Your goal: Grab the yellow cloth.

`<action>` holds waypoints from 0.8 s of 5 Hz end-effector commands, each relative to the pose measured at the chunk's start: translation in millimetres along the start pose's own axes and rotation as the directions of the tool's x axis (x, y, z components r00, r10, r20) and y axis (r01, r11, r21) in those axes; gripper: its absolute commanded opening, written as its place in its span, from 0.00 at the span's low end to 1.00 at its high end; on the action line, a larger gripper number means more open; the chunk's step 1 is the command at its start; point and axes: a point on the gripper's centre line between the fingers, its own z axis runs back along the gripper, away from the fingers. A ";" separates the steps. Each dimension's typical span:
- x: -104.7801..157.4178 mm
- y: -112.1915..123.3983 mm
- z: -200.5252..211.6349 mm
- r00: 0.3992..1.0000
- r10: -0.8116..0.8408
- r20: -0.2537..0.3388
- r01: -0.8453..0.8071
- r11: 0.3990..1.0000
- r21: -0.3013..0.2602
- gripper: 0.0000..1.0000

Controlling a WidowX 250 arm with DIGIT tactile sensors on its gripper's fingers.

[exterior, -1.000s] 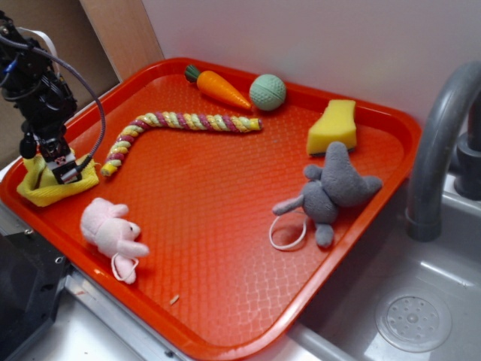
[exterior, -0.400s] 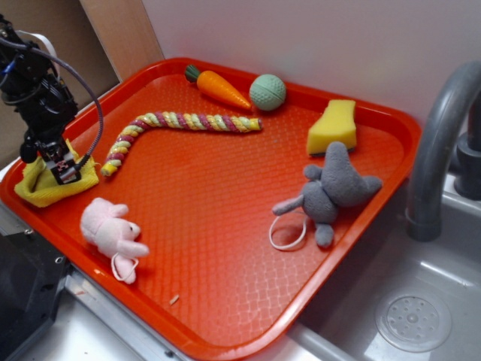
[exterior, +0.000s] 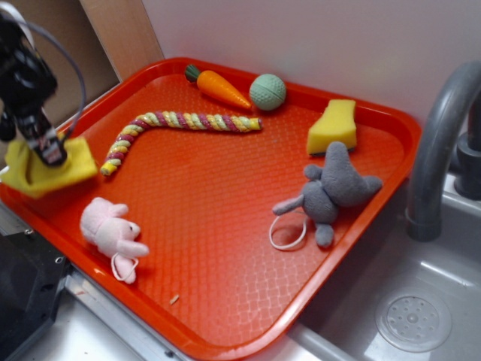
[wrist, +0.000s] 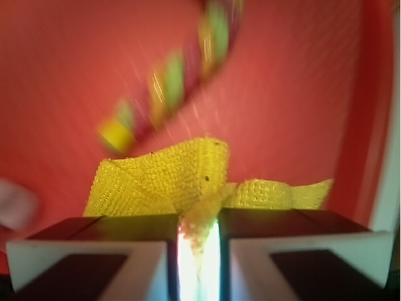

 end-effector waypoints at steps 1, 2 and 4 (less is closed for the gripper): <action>49.9 -39.3 103.3 0.969 0.234 0.082 -0.240 0.968 0.069 0.00; 55.7 -49.7 130.9 0.932 0.346 0.110 -0.345 0.938 -0.023 0.00; 45.8 -48.9 111.2 0.904 0.406 0.136 -0.409 0.913 -0.005 0.00</action>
